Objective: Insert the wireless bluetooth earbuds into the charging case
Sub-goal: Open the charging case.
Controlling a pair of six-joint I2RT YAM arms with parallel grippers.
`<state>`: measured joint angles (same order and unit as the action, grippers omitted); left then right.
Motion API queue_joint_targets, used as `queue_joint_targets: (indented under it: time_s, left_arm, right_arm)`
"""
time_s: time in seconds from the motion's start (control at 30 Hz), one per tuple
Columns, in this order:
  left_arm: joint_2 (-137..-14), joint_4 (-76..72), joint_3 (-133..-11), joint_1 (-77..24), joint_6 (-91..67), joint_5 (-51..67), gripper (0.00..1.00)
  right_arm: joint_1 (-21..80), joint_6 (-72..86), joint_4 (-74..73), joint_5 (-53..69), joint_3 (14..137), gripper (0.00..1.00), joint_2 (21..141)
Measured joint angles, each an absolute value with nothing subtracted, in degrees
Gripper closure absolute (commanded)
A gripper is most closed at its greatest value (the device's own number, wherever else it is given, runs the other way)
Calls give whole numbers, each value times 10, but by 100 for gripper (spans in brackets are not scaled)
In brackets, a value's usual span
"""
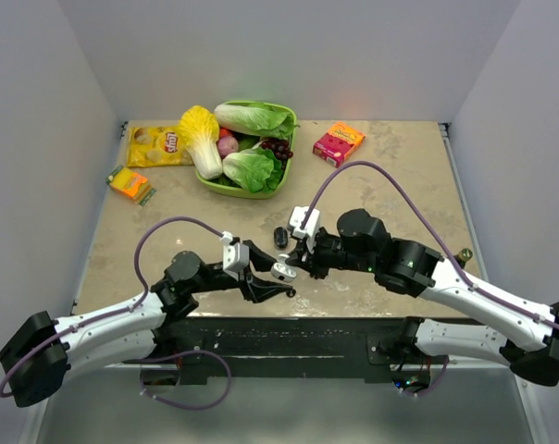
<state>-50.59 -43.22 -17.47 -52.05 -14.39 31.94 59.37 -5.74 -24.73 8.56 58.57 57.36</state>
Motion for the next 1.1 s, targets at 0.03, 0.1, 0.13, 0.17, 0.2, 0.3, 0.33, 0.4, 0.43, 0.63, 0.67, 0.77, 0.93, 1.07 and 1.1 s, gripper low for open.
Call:
queue_joint_targets:
  time_s: [0.03,0.1,0.13,0.17,0.2,0.3,0.33,0.4,0.43,0.63,0.67,0.77,0.93,1.07,1.1]
  left_arm:
    - [-508,-429,-176,-520,-144,320,49]
    - [-511,-423,-177,-517,-143,323,49]
    - [-512,-421,-178,-517,-144,324,48]
    - [-513,-420,-178,-517,-144,326,48]
    - [-514,-419,-178,-517,-144,328,47]
    - [-515,-418,-179,-516,-144,329,45]
    - [-515,-417,-179,-515,-144,330,47]
    - [-516,-417,-179,-515,-144,331,51]
    - [-516,-416,-179,-515,-144,331,54]
    - [-516,-415,-179,-514,-144,332,47]
    - [-516,-414,-179,-514,-144,332,47]
    - [-516,-412,-179,-514,-144,332,55]
    - [-519,-411,-179,-512,-148,335,85]
    - [-521,-412,-179,-511,-154,340,100]
    - [-521,-412,-179,-511,-154,340,100]
  right_arm:
    - [594,-58,-250,87,587,100,575]
    - [596,-59,-255,86,589,100,578]
    - [597,-60,-257,86,589,100,578]
    - [597,-60,-259,86,589,100,578]
    - [597,-61,-260,86,589,100,578]
    - [597,-61,-261,86,589,100,578]
    - [598,-61,-262,86,589,100,578]
    - [599,-61,-262,86,589,100,578]
    - [600,-61,-262,86,589,100,578]
    - [604,-64,-262,85,589,100,579]
    - [605,-65,-262,84,589,100,579]
    - [608,-66,-262,82,589,100,581]
    - [611,-70,-262,81,589,100,581]
    - [611,-74,-265,81,589,100,581]
    - [611,-75,-265,81,589,100,581]
